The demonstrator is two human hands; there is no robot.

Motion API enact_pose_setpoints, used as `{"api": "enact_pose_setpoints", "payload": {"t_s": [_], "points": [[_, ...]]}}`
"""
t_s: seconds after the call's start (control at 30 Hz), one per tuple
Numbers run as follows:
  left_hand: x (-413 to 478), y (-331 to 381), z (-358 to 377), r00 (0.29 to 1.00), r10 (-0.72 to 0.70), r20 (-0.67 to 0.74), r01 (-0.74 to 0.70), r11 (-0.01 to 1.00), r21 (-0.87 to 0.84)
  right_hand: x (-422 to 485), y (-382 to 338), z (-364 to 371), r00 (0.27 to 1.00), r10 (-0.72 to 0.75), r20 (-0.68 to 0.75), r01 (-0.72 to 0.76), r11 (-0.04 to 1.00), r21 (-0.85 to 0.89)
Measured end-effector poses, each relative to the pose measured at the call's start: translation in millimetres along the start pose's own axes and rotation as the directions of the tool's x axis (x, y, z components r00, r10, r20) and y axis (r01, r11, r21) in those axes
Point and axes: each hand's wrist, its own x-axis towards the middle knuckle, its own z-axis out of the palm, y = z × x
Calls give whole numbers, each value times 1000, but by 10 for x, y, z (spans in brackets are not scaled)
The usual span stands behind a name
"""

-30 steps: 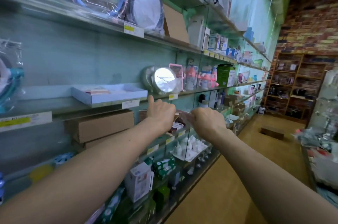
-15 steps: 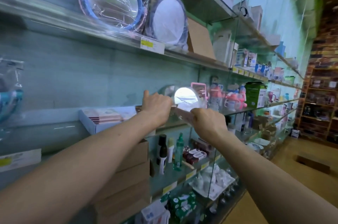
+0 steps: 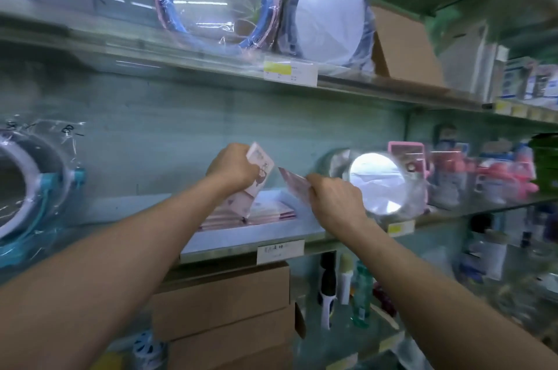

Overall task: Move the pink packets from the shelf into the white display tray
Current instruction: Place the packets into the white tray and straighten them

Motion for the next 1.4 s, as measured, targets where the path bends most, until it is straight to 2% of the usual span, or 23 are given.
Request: {"api": "enact_pose_setpoints", "payload": {"t_s": [0.2, 0.3, 0.43, 0.53, 0.67, 0.83, 0.93, 1.03, 1.1, 1.2, 1.3, 1.4], "points": [[287, -191, 143, 960, -254, -115, 229, 954, -195, 459, 183, 267, 992, -122, -33, 126, 978, 166], [345, -229, 156, 920, -348, -180, 293, 916, -275, 626, 254, 419, 987, -160, -11, 157, 948, 277], [290, -285, 142, 884, -420, -205, 368, 896, -248, 780, 250, 651, 983, -174, 64, 127, 885, 448], [235, -381, 123, 864, -478, -158, 420, 858, -297, 854, 169, 818, 977, -191, 94, 113, 839, 532], [141, -445, 83, 810, -578, -98, 469, 740, -483, 883, -8, 965, 974, -221, 42, 148, 771, 619], [79, -413, 161, 819, -561, 121, 512, 620, -595, 863, -216, 990, 965, -262, -9, 188, 669, 719], [56, -496, 269, 801, -592, 91, 495, 568, -658, 827, -257, 1003, 945, -327, 13, 206, 624, 754], [42, -580, 321, 803, -592, 69, 467, 553, -690, 819, -250, 1038, 944, -315, 95, 136, 637, 759], [44, -608, 329, 814, -575, 82, 461, 554, -693, 819, -253, 1051, 944, -279, 176, 30, 604, 796], [40, -638, 335, 826, -557, 86, 450, 559, -697, 794, -230, 1008, 927, -265, 266, -106, 496, 862], [21, -654, 343, 832, -548, 89, 444, 561, -698, 781, -184, 975, 900, -290, 324, -218, 345, 913], [-3, -660, 340, 839, -531, 122, 456, 563, -689, 784, -176, 961, 898, -203, 391, -339, 246, 908]]}}
